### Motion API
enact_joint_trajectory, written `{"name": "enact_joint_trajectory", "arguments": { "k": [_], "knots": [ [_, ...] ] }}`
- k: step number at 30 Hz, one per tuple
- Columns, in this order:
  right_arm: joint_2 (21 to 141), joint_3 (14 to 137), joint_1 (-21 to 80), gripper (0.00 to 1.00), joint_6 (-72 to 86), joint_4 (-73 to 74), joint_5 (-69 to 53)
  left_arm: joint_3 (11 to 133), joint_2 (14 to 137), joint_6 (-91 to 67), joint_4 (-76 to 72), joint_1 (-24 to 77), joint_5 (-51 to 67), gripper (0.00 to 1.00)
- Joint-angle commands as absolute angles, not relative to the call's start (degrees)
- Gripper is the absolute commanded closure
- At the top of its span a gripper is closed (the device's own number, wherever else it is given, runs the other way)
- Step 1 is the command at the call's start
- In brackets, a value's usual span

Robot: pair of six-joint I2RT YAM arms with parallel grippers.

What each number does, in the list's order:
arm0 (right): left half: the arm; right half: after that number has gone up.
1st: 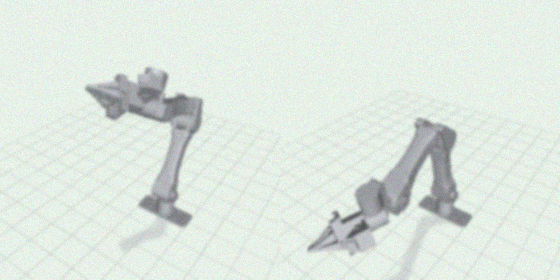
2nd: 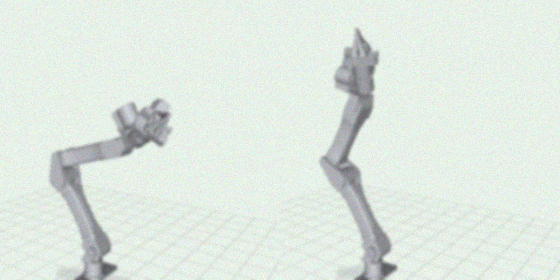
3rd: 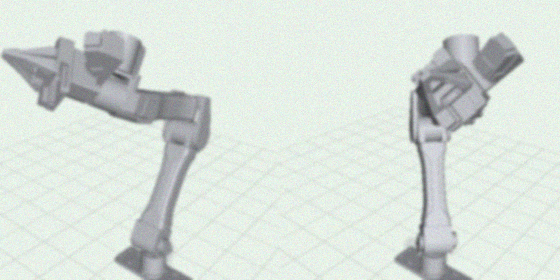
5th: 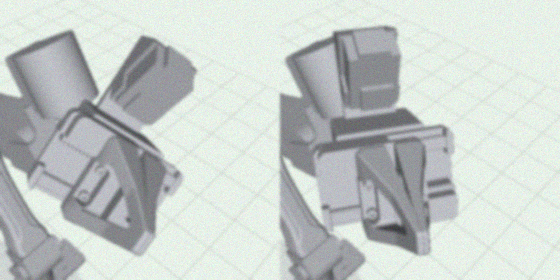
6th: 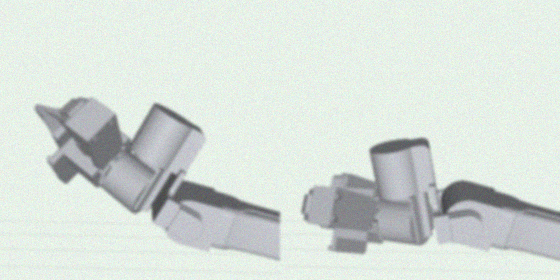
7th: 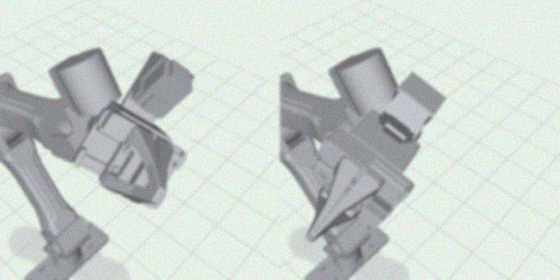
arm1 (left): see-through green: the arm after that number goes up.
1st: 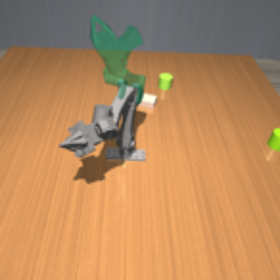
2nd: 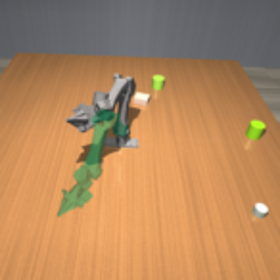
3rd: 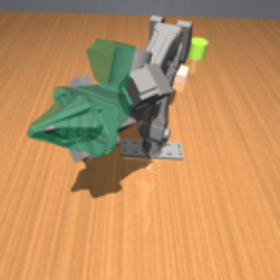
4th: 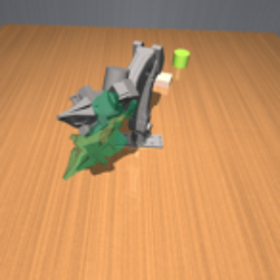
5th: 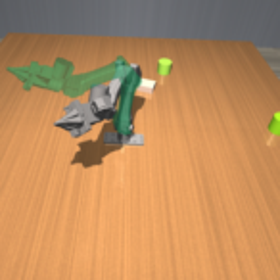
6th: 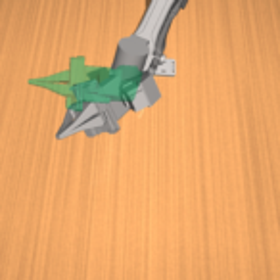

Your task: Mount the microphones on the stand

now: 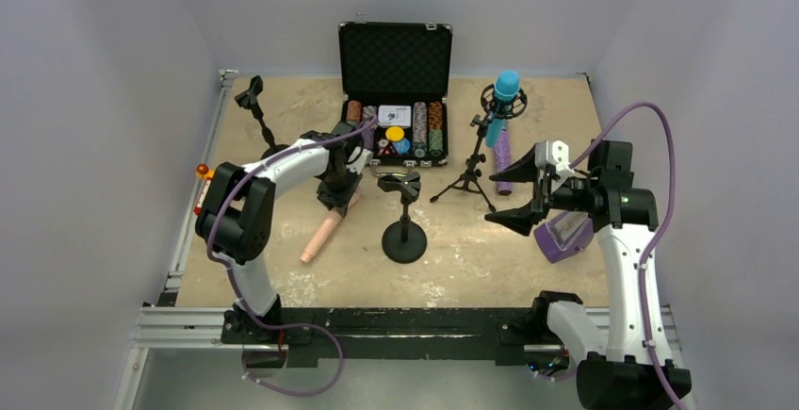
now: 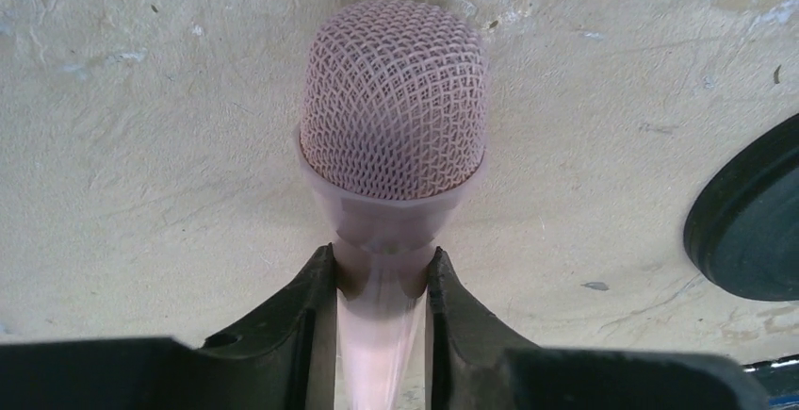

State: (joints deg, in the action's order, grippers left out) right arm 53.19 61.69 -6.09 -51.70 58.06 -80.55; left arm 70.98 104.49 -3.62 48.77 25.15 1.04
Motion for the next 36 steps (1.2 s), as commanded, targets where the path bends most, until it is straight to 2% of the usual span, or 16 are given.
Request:
{"name": "enact_joint_trajectory", "arguments": {
  "k": [1,11,23,29,36],
  "knots": [
    [51.8,62.8,-6.3,0.17,-52.2,58.8,-82.1,68.5,100.2,-4.2,46.1,25.3,3.1,1.00],
    [51.9,63.2,-6.3,0.17,-52.7,60.7,-79.8,57.9,78.2,-8.1,36.0,25.2,4.7,1.00],
    [57.4,71.6,-4.5,0.17,-60.6,70.9,-76.4,49.0,49.4,-8.3,26.3,25.0,11.9,1.00],
    [59.6,74.2,-0.5,0.17,-63.1,72.0,-74.3,46.2,40.3,-8.6,23.0,25.0,17.3,1.00],
    [60.3,76.2,3.7,0.16,-65.2,71.5,-74.2,46.1,35.4,-9.3,22.9,25.0,21.9,1.00]
  ]
}}
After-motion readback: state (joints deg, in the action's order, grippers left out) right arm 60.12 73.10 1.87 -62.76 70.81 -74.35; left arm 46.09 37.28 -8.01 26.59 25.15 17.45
